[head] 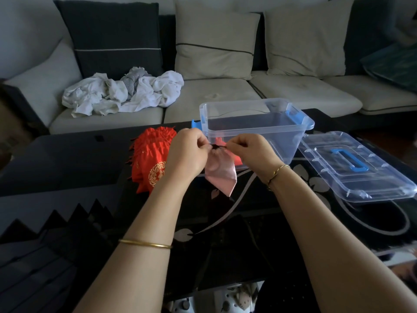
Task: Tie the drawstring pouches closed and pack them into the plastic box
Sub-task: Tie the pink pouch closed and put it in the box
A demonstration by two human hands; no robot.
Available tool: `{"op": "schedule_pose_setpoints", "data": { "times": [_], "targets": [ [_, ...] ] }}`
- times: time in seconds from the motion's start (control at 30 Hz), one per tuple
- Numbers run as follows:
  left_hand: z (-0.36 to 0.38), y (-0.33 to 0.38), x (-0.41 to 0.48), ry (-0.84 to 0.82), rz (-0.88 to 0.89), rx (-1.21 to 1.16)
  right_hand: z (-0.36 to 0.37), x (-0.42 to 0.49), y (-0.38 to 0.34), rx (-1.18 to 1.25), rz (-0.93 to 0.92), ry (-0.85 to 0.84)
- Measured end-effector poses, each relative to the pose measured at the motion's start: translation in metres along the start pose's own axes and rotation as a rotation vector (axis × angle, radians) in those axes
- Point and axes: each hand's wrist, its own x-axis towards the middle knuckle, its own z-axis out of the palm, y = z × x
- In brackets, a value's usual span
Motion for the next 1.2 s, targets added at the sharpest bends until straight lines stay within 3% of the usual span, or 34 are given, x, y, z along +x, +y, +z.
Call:
{"op": "schedule_pose_setpoints", "data": {
  "times": [0.2,0.33,0.4,0.53,0.73,0.9,1.03,1.1,1.2],
  "targets": [
    [0.002,0.005,0.001,-0.024,-0.057,-0.007,0.000,0.004,0.010,-0.175,-0.055,0.114],
    [0.001,0.002,0.004,-0.068,-0.161,-0.146,0.003,-0.008,0.006,0.089,0.039,-0.070],
    [-0.001,0.000,0.005,-0.060,-0.191,-0.196,0.002,-0.013,0.005,0.025,0.028,-0.115],
    [-0.005,0.004,0.008,-0.100,-0.300,-0.354,0.000,-0.015,0.008,-0.166,-0.060,0.012],
    [-0.007,0.010,0.016,-0.100,-0.381,-0.584,-0.005,-0.015,0.006,-0.258,-0.118,0.021],
    [-0.014,0.013,0.046,-0.018,-0.383,-0.692,-0.027,0.024,-0.024,-0.155,-0.130,0.040],
    [-0.019,-0.001,0.076,-0.006,-0.378,-0.588,-0.043,0.101,-0.040,0.209,0.149,-0.029],
    [-0.016,-0.010,0.082,-0.027,-0.396,-0.546,-0.041,0.138,-0.033,0.161,0.365,-0.056],
    [-0.011,-0.024,0.086,-0.051,-0.409,-0.488,-0.033,0.169,-0.012,-0.101,0.669,-0.267]
  ]
}}
